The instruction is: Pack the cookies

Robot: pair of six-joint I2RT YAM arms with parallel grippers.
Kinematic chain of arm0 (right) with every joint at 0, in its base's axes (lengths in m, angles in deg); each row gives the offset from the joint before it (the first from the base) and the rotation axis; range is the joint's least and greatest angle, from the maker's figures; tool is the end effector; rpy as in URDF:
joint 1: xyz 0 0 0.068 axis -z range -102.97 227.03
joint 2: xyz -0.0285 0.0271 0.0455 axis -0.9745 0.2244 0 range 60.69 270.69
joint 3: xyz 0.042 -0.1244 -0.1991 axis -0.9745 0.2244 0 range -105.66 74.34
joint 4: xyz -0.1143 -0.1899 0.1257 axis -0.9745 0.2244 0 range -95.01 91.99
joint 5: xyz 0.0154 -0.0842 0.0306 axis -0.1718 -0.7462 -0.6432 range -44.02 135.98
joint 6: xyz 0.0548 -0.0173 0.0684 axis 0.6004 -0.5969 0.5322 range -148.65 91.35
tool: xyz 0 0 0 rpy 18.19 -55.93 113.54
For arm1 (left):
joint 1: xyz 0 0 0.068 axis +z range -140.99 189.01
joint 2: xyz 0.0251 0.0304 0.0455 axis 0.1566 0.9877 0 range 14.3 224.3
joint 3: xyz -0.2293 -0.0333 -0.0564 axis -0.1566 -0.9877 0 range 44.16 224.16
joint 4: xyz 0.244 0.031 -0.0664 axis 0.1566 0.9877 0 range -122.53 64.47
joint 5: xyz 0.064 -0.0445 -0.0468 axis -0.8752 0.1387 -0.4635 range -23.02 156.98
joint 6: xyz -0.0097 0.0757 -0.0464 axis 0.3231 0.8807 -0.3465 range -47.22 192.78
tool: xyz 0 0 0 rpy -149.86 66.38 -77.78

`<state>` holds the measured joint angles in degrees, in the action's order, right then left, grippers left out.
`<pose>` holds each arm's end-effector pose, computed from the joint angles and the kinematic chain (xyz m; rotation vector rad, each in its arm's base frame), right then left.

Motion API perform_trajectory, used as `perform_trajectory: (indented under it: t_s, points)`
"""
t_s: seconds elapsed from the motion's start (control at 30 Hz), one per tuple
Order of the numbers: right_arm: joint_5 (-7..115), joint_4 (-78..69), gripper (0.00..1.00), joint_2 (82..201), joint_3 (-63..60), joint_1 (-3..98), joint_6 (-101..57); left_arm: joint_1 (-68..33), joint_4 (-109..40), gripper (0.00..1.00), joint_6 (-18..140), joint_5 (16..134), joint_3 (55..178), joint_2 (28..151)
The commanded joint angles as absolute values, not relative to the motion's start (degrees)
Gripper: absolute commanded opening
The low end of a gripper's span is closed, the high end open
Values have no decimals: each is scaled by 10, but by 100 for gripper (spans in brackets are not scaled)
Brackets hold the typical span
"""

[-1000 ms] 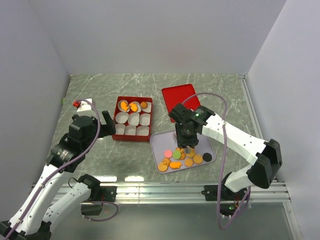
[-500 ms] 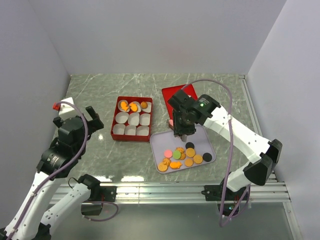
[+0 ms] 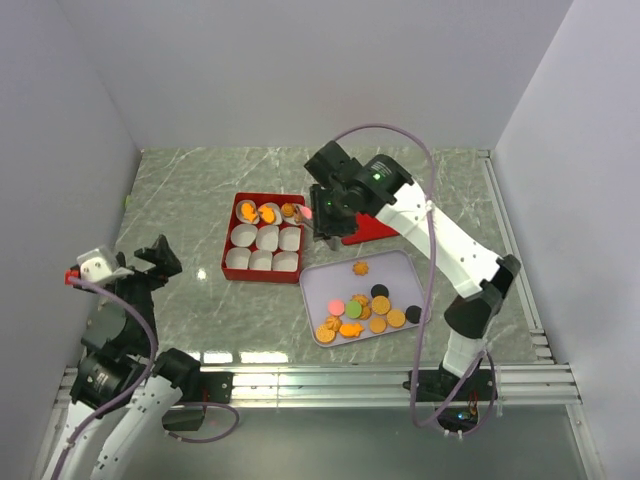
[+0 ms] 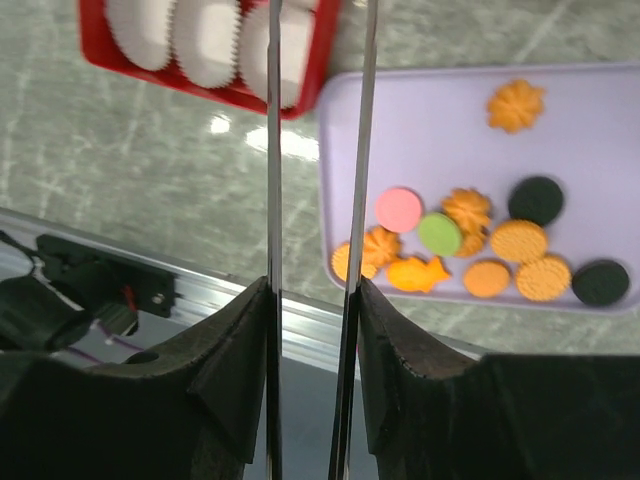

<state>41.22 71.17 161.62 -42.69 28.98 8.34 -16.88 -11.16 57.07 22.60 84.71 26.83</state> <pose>0.2402 0.2571 0.3284 -0.2281 2.6640 0.4010 0.1224 0.0025 0.3429 -0.4975 1.4024 -0.0237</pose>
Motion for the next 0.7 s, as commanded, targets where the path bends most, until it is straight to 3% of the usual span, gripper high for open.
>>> perform_trajectory:
  t_s: [0.0, 0.67]
  points:
    - [433, 710, 43, 1644, -488, 276, 70, -167, -200, 99, 605, 224, 800, 220]
    - [553, 626, 43, 1798, -599, 263, 49, -167, -153, 100, 642, 323, 741, 163]
